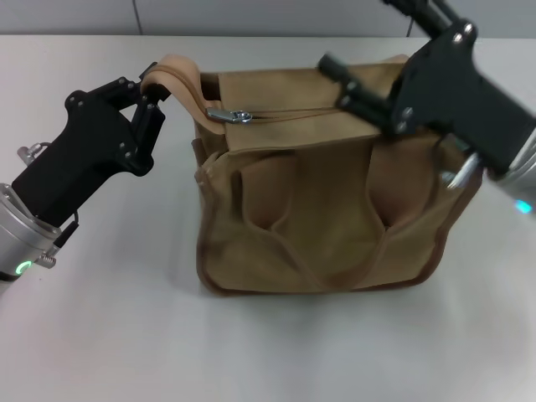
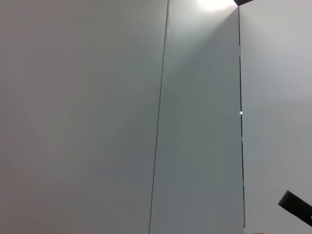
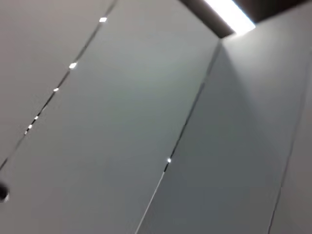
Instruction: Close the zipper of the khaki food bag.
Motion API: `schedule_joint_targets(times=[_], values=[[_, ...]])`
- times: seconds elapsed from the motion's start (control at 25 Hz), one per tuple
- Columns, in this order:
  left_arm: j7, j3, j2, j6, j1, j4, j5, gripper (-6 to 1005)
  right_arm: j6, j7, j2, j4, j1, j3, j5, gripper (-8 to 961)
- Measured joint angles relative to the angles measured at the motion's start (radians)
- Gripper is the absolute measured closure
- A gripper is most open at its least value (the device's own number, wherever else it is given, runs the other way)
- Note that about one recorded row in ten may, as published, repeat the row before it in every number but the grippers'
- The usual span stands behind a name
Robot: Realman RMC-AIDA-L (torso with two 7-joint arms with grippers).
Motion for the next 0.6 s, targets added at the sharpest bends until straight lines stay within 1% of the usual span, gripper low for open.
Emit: schedule_joint_targets(times=[0.04, 0.16, 0.28, 0.4, 0.48, 0.56, 0.6], values=[[0.001, -0.001, 0.0, 0.0, 0.0, -0.002, 0.0, 957, -0.002, -0.09, 0.0, 0.04, 0.008, -0.005, -0.002, 146], [0.0, -0.011, 0.0, -0.001, -0.001, -0.004, 0.0, 957, -0.017, -0.242, 0.0, 0.125, 0.024, -0.025, -0.004, 146], [-0.001, -0.012, -0.001, -0.001, -0.001, -0.005, 0.0, 957, -0.022, -0.275, 0.0, 0.163, 0.026, -0.028, -0.006, 147], [-0.002, -0.017, -0.001, 0.001, -0.001, -0.007, 0.0, 957, -0.043, -0.246, -0.003, 0.172, 0.021, -0.027, -0.014, 146], [-0.002, -0.023, -0.001, 0.002, -0.003, -0.013, 0.0, 958, -0.073, -0.192, -0.007, 0.17, 0.018, -0.024, -0.016, 146], [-0.003, -0.024, -0.001, 0.003, -0.006, -0.017, 0.0, 958, -0.117, -0.059, -0.011, 0.134, 0.014, -0.021, -0.017, 145], [-0.003, -0.025, -0.001, 0.003, -0.007, -0.018, 0.0, 958, -0.136, 0.022, -0.013, 0.094, 0.009, -0.019, -0.016, 146]])
